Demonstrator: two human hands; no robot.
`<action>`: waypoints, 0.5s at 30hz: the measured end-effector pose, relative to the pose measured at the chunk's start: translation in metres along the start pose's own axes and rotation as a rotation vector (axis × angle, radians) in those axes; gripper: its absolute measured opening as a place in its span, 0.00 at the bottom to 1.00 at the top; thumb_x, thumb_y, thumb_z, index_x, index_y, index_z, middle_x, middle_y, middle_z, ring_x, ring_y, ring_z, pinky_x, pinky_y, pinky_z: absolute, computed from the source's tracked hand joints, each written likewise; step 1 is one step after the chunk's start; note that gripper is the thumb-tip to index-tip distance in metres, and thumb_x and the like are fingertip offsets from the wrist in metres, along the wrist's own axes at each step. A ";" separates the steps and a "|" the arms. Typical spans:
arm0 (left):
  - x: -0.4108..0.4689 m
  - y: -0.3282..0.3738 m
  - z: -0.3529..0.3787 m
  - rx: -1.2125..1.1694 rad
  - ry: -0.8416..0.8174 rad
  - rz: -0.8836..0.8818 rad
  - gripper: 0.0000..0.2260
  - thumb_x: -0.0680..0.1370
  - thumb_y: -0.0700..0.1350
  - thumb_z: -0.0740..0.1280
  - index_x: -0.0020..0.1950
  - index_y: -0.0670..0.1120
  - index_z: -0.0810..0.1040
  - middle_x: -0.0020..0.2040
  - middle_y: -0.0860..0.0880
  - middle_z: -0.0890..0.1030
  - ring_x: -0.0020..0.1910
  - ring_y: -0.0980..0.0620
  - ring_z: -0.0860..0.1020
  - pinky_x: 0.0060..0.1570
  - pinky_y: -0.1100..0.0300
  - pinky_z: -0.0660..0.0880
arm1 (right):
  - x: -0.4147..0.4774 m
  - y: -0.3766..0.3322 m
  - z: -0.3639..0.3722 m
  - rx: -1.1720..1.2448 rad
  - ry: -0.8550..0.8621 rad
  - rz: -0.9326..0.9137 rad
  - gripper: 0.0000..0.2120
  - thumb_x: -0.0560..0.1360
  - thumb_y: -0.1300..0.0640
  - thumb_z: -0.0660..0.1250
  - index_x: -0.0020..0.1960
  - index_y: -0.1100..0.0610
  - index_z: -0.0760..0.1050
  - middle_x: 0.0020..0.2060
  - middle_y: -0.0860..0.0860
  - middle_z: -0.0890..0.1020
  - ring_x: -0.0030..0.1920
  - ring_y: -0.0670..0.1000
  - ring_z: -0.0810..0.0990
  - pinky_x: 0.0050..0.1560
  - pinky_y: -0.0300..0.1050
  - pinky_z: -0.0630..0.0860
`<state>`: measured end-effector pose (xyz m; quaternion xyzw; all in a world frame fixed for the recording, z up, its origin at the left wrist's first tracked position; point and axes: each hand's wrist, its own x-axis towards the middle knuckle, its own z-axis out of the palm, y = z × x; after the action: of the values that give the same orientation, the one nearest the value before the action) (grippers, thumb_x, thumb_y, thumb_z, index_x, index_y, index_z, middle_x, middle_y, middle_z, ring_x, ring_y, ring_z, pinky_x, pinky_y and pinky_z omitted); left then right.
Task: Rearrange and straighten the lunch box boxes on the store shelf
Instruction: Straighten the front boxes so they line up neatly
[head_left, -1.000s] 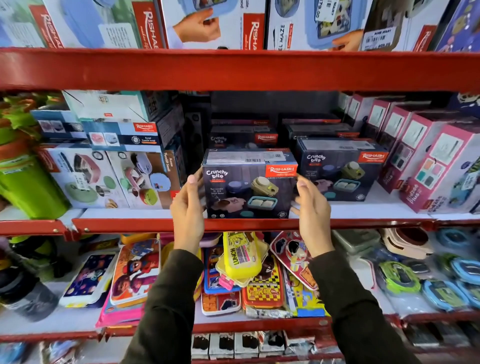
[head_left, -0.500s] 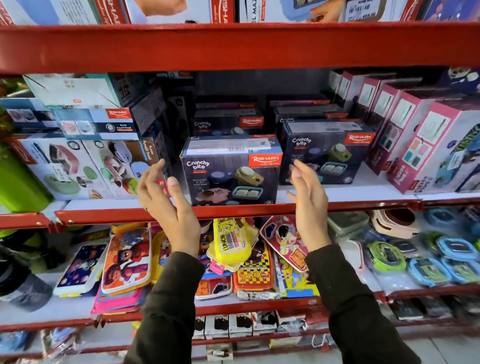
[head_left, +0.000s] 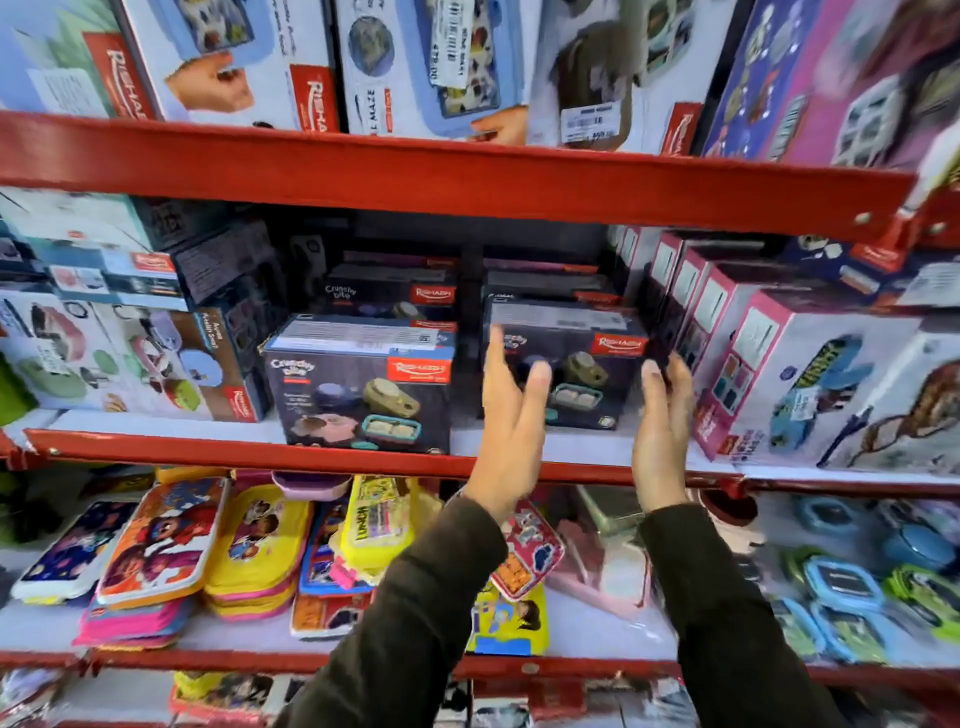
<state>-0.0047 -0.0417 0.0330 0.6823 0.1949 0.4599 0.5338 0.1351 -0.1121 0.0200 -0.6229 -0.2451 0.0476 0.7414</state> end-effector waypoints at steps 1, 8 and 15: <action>0.011 -0.003 0.008 -0.017 0.073 -0.093 0.39 0.81 0.64 0.55 0.86 0.49 0.43 0.87 0.54 0.44 0.86 0.58 0.46 0.86 0.51 0.47 | 0.008 0.002 -0.003 -0.010 -0.015 0.019 0.26 0.84 0.46 0.59 0.80 0.52 0.61 0.79 0.49 0.62 0.74 0.42 0.64 0.71 0.37 0.60; 0.045 -0.008 0.020 -0.157 0.232 -0.295 0.31 0.86 0.62 0.49 0.85 0.46 0.53 0.83 0.56 0.58 0.82 0.58 0.57 0.79 0.63 0.51 | 0.033 -0.002 -0.010 -0.026 -0.181 0.113 0.23 0.85 0.49 0.57 0.78 0.56 0.65 0.77 0.51 0.69 0.72 0.43 0.66 0.68 0.33 0.60; 0.012 -0.016 0.010 -0.075 0.265 -0.296 0.28 0.86 0.62 0.50 0.84 0.51 0.61 0.80 0.58 0.65 0.81 0.59 0.61 0.79 0.61 0.55 | 0.017 0.002 -0.035 0.004 -0.195 0.122 0.20 0.83 0.44 0.59 0.72 0.51 0.72 0.71 0.49 0.76 0.74 0.49 0.72 0.80 0.54 0.64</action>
<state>0.0130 -0.0322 0.0236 0.5595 0.3442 0.4690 0.5904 0.1653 -0.1366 0.0200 -0.6277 -0.2775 0.1534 0.7109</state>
